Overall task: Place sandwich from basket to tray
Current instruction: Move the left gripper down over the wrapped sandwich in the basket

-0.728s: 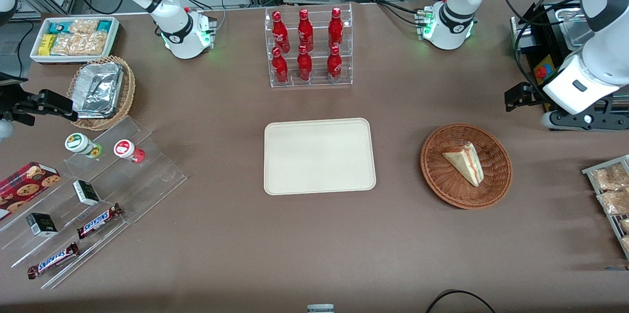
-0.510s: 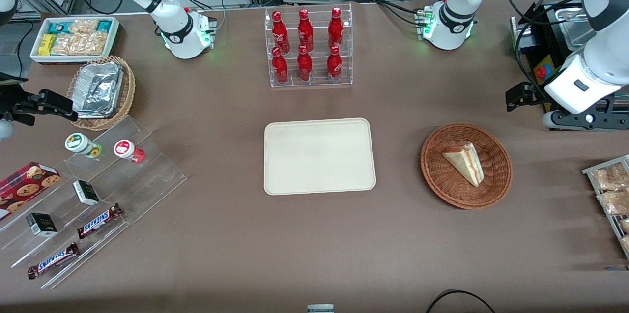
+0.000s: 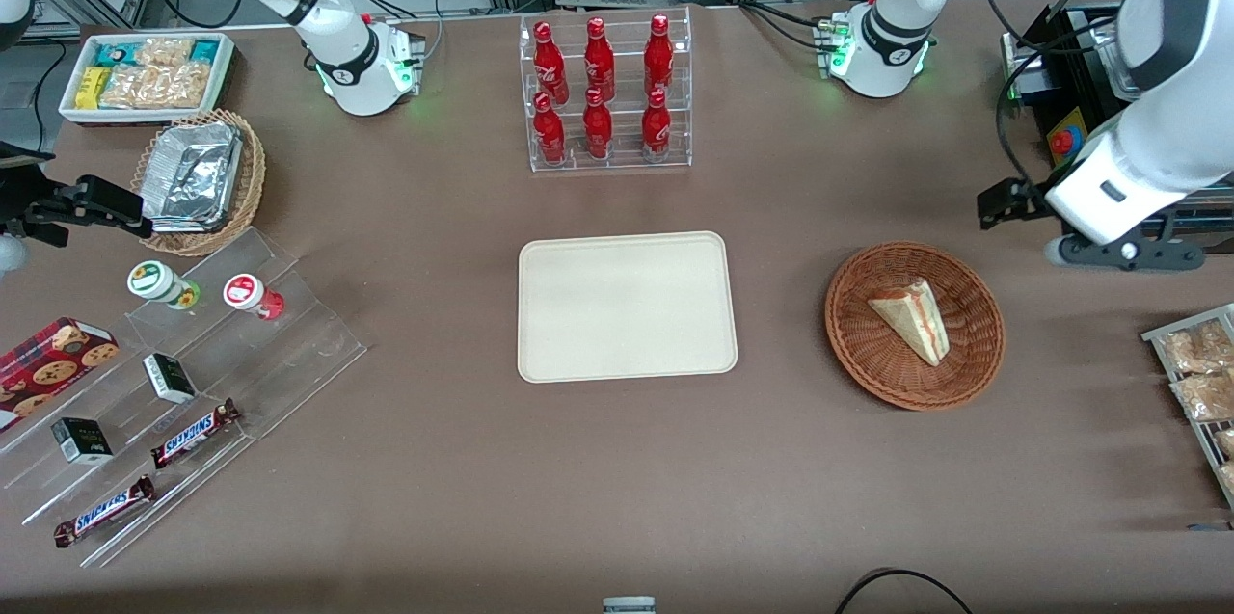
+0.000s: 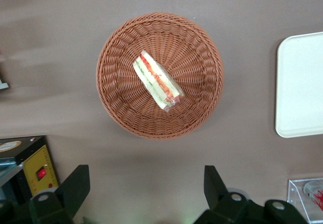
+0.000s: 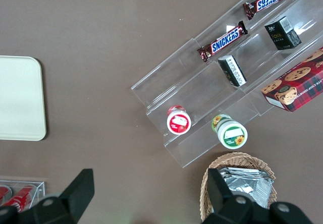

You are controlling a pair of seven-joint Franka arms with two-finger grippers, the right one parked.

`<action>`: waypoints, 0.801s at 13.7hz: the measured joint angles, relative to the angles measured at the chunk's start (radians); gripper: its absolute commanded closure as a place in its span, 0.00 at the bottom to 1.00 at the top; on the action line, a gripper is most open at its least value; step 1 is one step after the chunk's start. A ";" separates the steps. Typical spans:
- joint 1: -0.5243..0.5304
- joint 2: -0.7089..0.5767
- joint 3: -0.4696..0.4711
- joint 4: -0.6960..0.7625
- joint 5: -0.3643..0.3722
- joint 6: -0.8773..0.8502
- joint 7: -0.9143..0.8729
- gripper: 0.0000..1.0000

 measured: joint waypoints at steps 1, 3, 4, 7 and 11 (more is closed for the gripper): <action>0.000 0.002 0.000 -0.033 0.000 0.031 -0.030 0.00; 0.000 0.005 0.000 -0.089 0.000 0.094 -0.100 0.00; 0.000 0.005 0.000 -0.117 0.000 0.131 -0.127 0.00; 0.000 0.006 0.000 -0.217 0.000 0.261 -0.198 0.00; -0.002 0.006 -0.002 -0.337 0.000 0.413 -0.373 0.00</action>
